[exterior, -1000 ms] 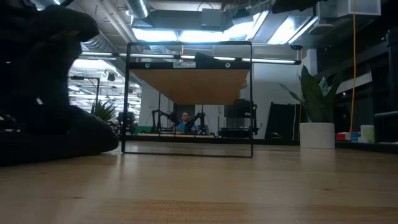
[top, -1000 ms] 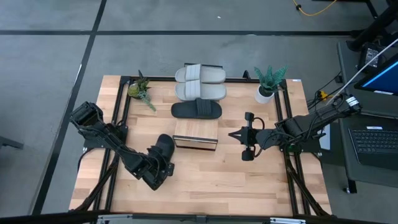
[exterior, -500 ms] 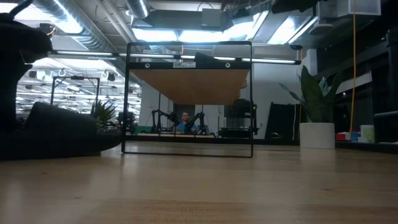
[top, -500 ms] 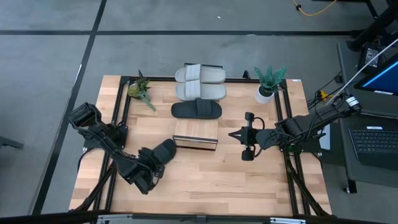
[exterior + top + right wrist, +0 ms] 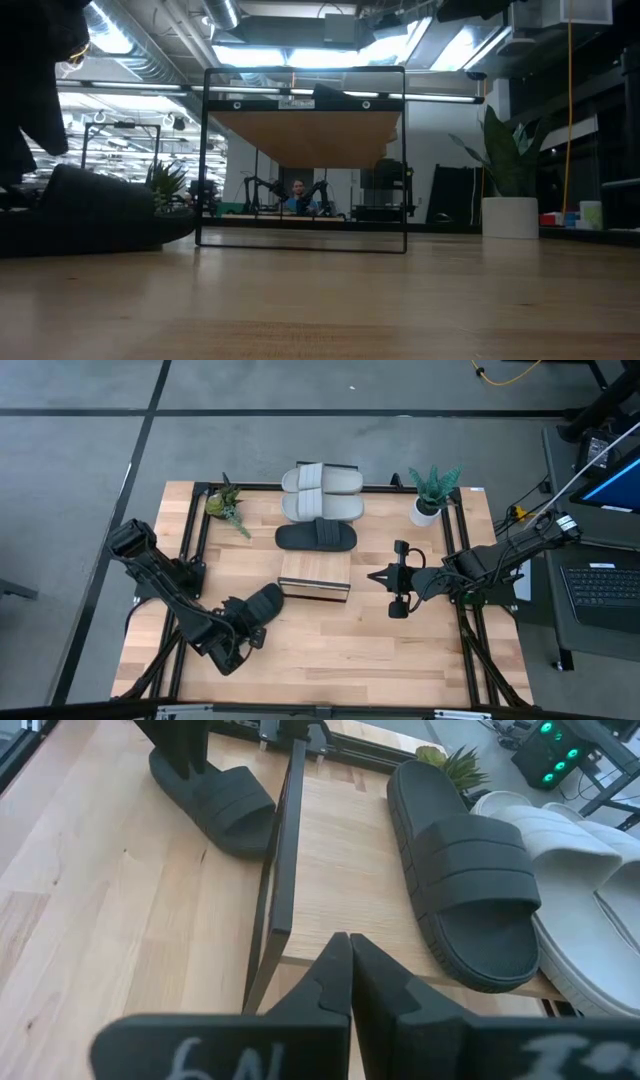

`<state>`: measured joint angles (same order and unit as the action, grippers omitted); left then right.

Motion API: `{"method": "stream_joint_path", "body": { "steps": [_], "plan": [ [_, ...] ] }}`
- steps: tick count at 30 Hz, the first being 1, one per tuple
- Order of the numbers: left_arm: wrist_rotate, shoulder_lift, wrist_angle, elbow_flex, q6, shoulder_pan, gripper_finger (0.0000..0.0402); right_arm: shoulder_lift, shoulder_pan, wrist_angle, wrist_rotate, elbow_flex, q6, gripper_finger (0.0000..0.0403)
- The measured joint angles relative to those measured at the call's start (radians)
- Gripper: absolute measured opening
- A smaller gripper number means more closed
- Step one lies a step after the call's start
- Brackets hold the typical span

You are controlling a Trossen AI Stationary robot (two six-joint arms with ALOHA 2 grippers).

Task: Pick and place slides into the shelf
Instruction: Put the black slide on the shelf

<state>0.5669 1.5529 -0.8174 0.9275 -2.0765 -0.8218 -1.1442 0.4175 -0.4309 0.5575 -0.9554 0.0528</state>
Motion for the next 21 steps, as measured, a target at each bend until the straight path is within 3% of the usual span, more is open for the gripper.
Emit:
{"method": "stream_joint_path", "body": {
  "steps": [21],
  "plan": [
    [-0.009,0.006,0.033,-0.024,-0.011,0.069,0.0163,0.0,0.0,-0.001,0.0,0.0,-0.005,0.0003]
  ]
}}
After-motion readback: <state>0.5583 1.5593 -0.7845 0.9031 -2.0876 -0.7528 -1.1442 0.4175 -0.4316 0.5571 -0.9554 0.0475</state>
